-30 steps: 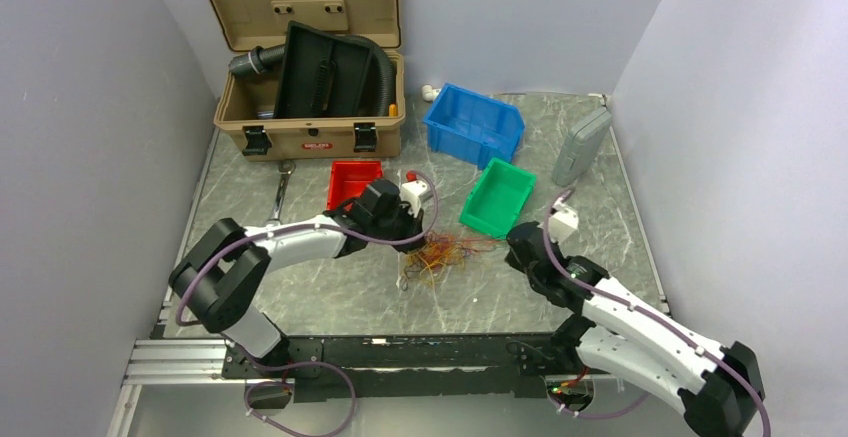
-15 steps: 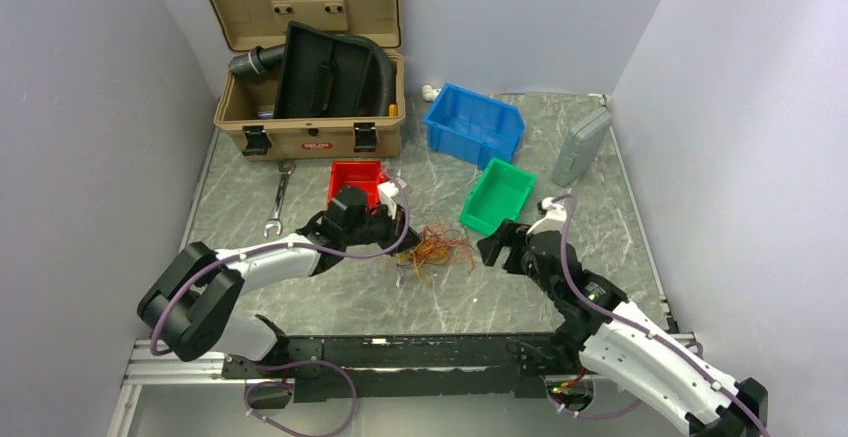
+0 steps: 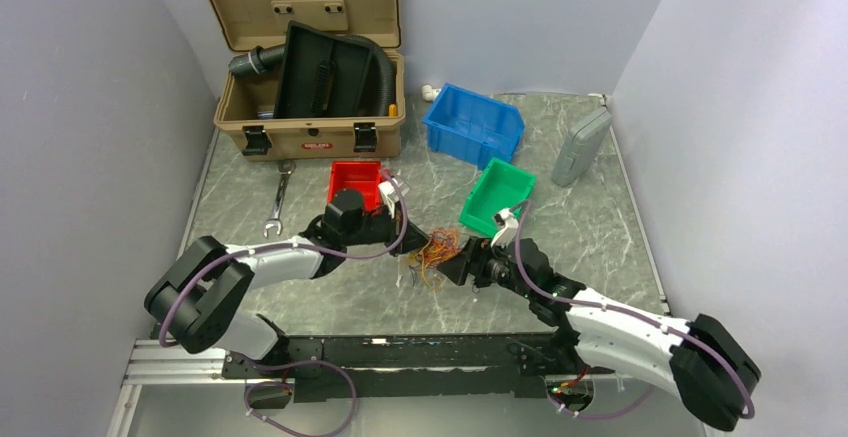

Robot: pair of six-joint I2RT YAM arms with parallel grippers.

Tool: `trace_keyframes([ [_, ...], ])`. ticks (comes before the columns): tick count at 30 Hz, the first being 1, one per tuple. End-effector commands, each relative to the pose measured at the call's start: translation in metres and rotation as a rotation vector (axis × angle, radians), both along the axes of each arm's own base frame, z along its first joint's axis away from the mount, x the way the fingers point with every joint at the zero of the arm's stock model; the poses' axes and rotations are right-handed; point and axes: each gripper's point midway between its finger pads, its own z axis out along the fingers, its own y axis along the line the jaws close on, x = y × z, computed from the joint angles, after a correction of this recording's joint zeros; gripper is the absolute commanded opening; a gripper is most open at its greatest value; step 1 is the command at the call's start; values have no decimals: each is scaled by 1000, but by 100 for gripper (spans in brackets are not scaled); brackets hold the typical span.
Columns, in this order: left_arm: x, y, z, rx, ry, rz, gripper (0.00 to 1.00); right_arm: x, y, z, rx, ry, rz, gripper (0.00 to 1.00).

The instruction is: Untangle the cables

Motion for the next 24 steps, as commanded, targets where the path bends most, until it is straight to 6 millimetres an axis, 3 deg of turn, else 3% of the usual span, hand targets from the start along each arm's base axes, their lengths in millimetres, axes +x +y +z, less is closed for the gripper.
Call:
trace_keyframes([
  [1,2,3,24,-98,-62,45,0,19,22,39,196,-90,-67,80],
  [6,0,10,32,-132,-91,69,0,33,23,42,219,-147,-135,83],
  [8,-3,11,38,-166,-98,63,0,38,25,43,203,-166,-145,76],
  [11,-6,12,43,-202,-94,46,0,47,26,41,178,-167,-176,48],
  [14,-3,16,41,-212,-73,56,0,52,16,35,144,-146,-240,9],
  [15,0,19,41,-216,-67,67,0,55,6,27,118,-102,-301,0],
  [17,8,29,41,-222,-69,116,0,57,-31,-5,-13,14,-491,0],
  [20,20,44,37,-189,-93,221,0,43,-100,-30,-144,157,-813,0],
  [22,29,55,33,-138,-110,308,0,26,-147,-36,-208,206,-1006,0],
  [24,40,67,29,-98,-113,409,0,15,-179,-32,-249,191,-1115,0],
])
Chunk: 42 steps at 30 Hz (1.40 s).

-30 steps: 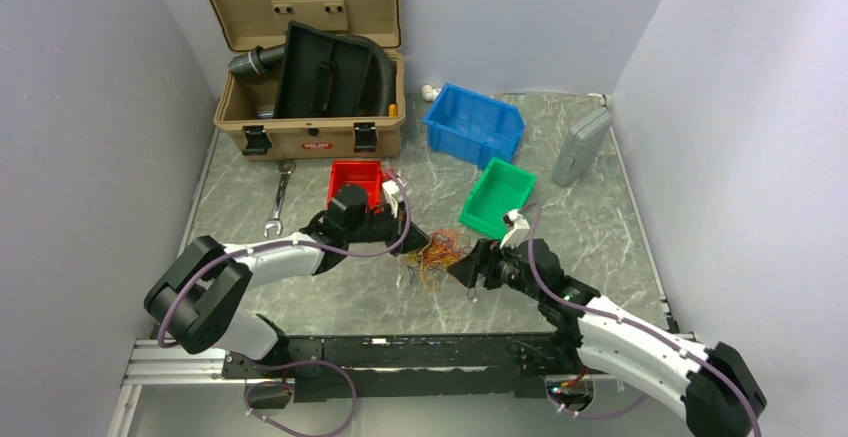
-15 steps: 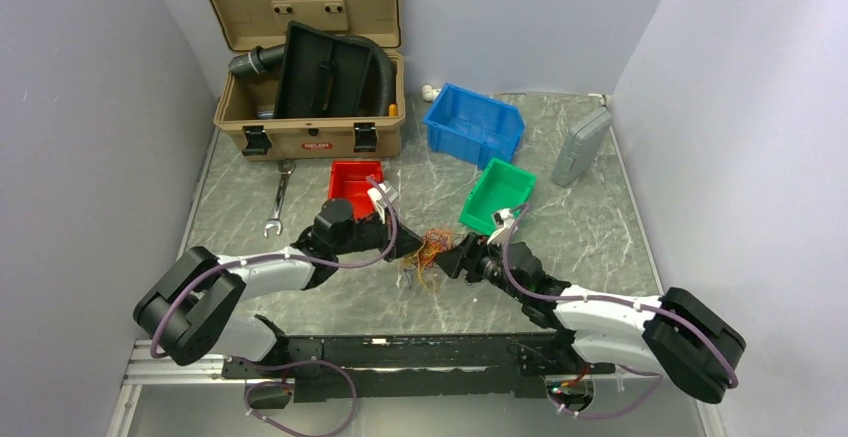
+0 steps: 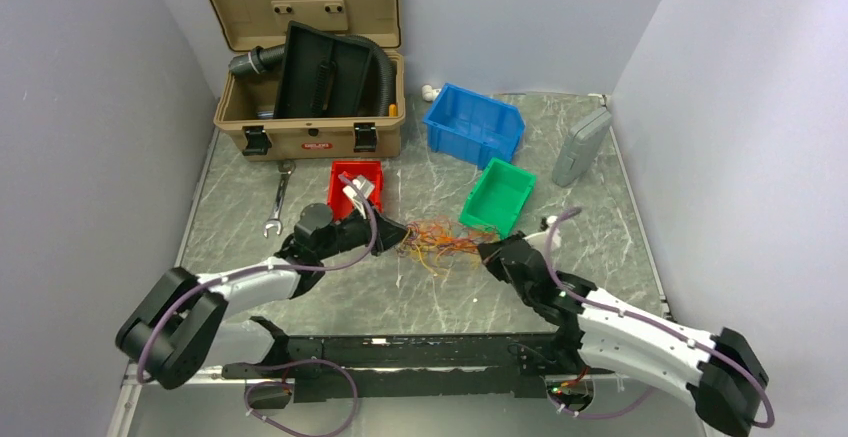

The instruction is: Untangle the cables

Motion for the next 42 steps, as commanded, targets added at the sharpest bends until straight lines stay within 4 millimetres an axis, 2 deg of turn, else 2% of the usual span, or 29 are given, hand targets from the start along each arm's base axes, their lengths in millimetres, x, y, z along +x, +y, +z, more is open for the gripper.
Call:
trace_keyframes([
  [1,31,30,10,48,-71,241,0,-36,-138,-39,-321,149,-480,0],
  [4,41,45,6,87,-60,350,0,-47,-161,-31,-308,141,-565,0],
  [9,51,62,-6,184,-26,453,0,-45,-161,-18,-253,102,-569,0],
  [11,51,63,-10,224,-15,442,4,-42,-159,-9,-268,86,-552,0],
  [12,49,60,-10,233,-19,419,11,-38,-154,-2,-299,68,-512,0],
  [14,44,52,-9,224,-34,362,50,-26,-134,16,-382,23,-365,0],
  [15,41,48,-7,212,-47,338,67,-19,-119,27,-423,-13,-259,0],
  [16,38,44,-4,198,-63,314,77,-12,-99,37,-453,-64,-135,0],
  [18,30,34,0,188,-104,258,84,-7,-61,49,-466,-153,93,2],
  [21,19,18,6,200,-154,181,88,-10,-26,57,-435,-220,281,3],
  [24,8,-2,6,222,-182,87,88,-12,-13,61,-422,-232,348,0],
  [30,-3,-33,-4,247,-154,-66,87,-16,17,97,-364,-326,489,0],
  [35,-13,-43,-1,238,-178,-127,87,-21,36,140,-296,-392,563,0],
  [42,-34,-48,14,158,-249,-215,88,-25,53,166,-220,-413,611,0],
])
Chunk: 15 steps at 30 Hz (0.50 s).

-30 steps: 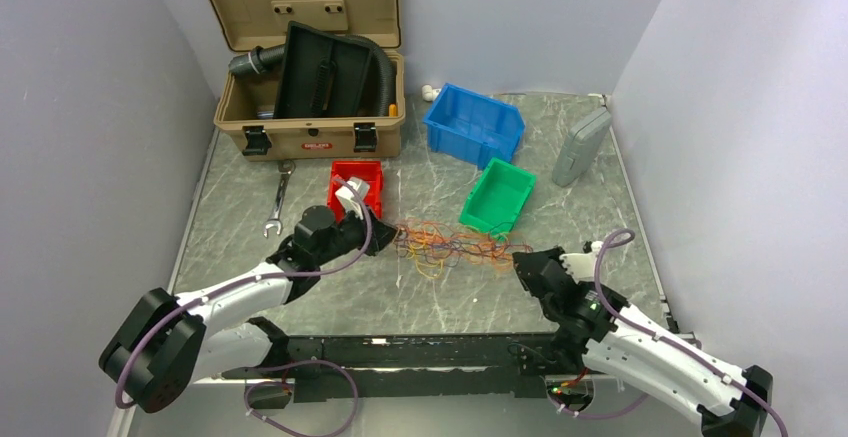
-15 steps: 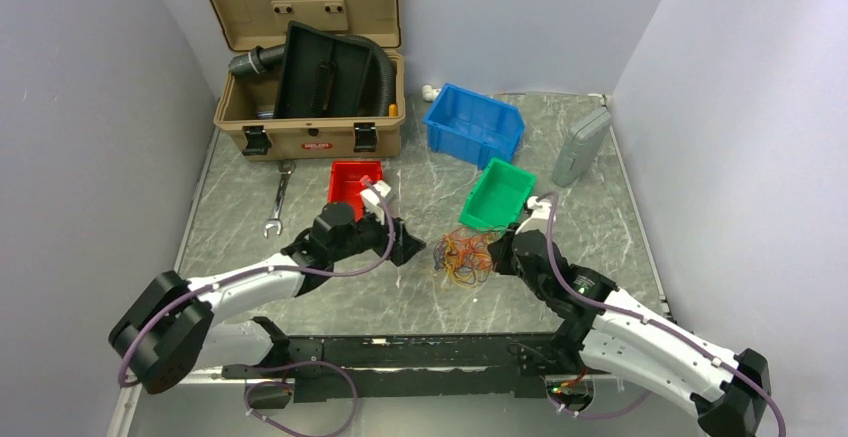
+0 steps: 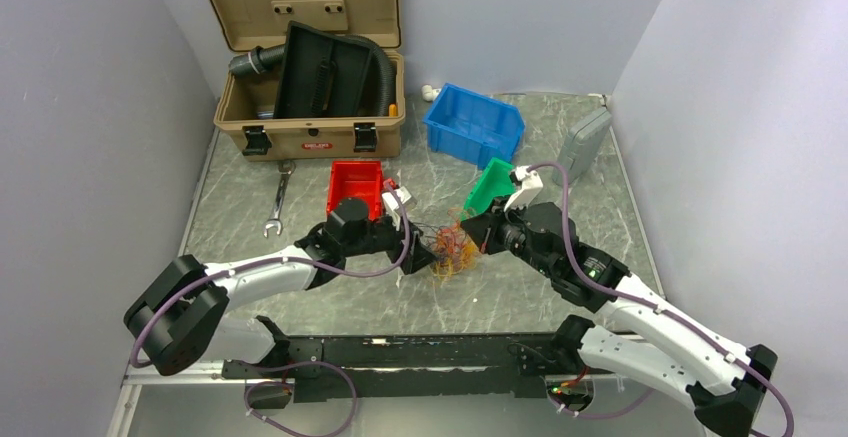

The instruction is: Untangle the cables

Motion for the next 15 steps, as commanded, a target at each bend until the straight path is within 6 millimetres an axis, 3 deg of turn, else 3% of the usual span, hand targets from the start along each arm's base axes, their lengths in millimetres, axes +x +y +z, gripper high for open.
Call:
trace_keyframes([
  [1,-13,-9,30,-97,-111,-97,88,-7,20,33,92,-39,92,0],
  [9,-1,-11,26,-70,-85,-40,83,-18,39,49,186,-20,192,0],
  [10,-1,-12,26,-71,-82,-38,79,-20,41,51,193,-19,201,0],
  [15,-3,-11,33,-103,-93,-35,40,-19,40,44,181,-3,192,0],
])
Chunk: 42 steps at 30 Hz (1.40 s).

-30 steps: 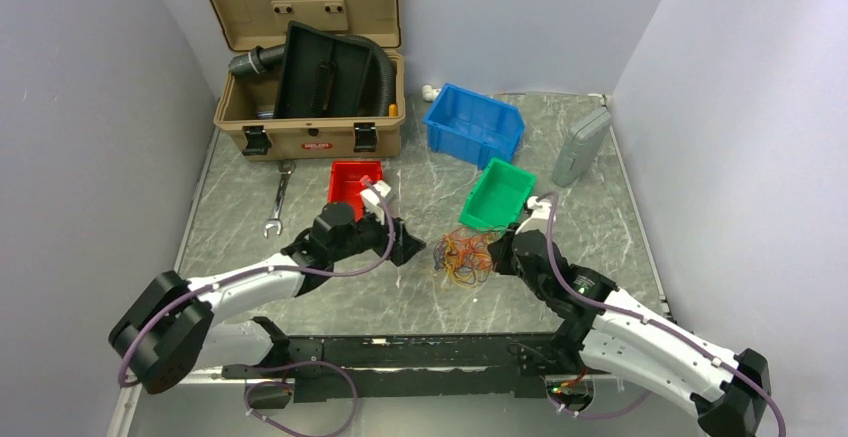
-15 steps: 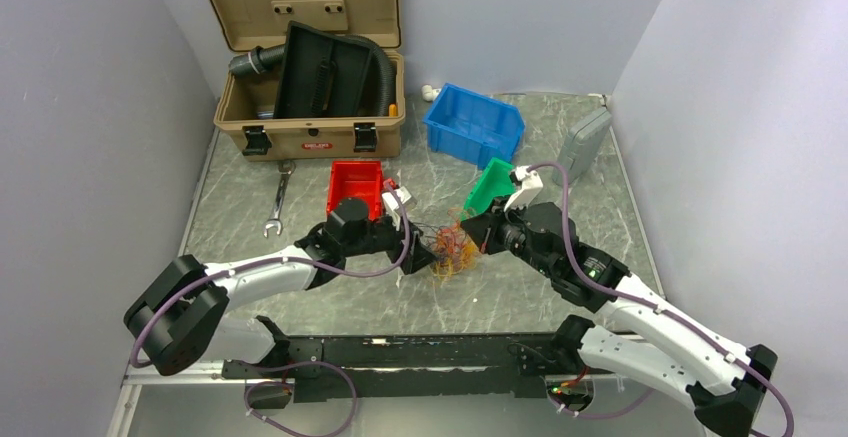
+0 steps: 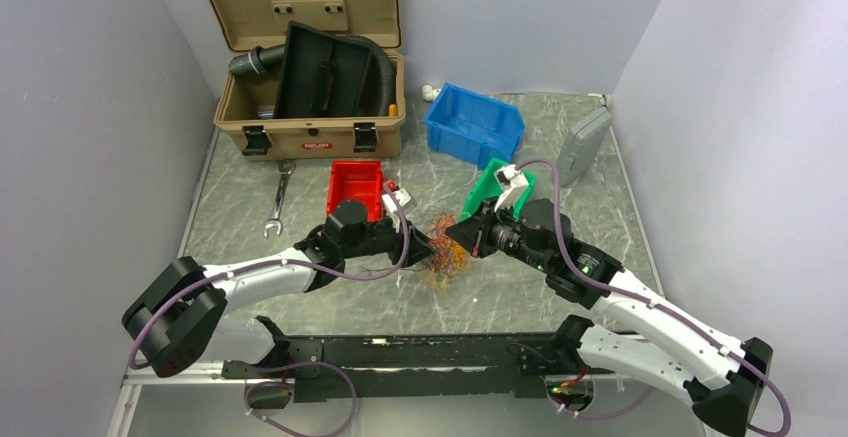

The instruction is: Untangle the cables

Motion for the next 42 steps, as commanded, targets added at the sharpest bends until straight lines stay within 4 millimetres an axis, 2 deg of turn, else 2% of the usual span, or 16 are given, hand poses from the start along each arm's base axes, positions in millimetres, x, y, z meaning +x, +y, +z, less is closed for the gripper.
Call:
trace_keyframes([
  [1,4,-5,26,-75,-67,1,30,0,8,30,80,-39,16,0],
  [3,6,-3,26,-73,-73,23,4,3,4,25,63,-25,-8,0],
  [4,8,-1,26,-66,-74,37,0,6,0,22,46,-19,-38,0],
  [5,8,0,25,-59,-74,43,0,12,-9,19,19,-14,-94,0],
  [6,9,1,25,-60,-76,49,0,16,-20,11,-26,2,-151,6],
  [7,9,2,25,-62,-77,56,0,21,-30,8,-58,3,-208,21],
  [9,10,4,25,-60,-75,70,0,28,-49,2,-119,-1,-300,79],
  [10,10,4,24,-58,-75,74,0,29,-55,0,-143,-9,-321,92],
  [11,11,5,24,-56,-75,78,0,29,-59,-3,-168,-15,-321,96],
  [14,15,7,23,-48,-71,102,0,25,-66,-23,-228,1,-321,98],
  [18,23,13,19,-26,-53,162,0,17,-78,-62,-267,60,-345,98],
  [22,29,20,15,-18,-35,203,0,10,-87,-89,-252,80,-367,94],
  [24,32,22,14,-18,-25,214,0,9,-85,-94,-227,59,-351,90],
  [32,32,21,12,-28,-2,189,0,11,-54,-98,-115,-81,-204,83],
  [38,31,21,12,-33,-3,183,0,30,-31,-95,-135,-120,-172,82],
  [42,31,21,12,-33,1,179,0,44,-29,-94,-157,-129,-213,71],
])
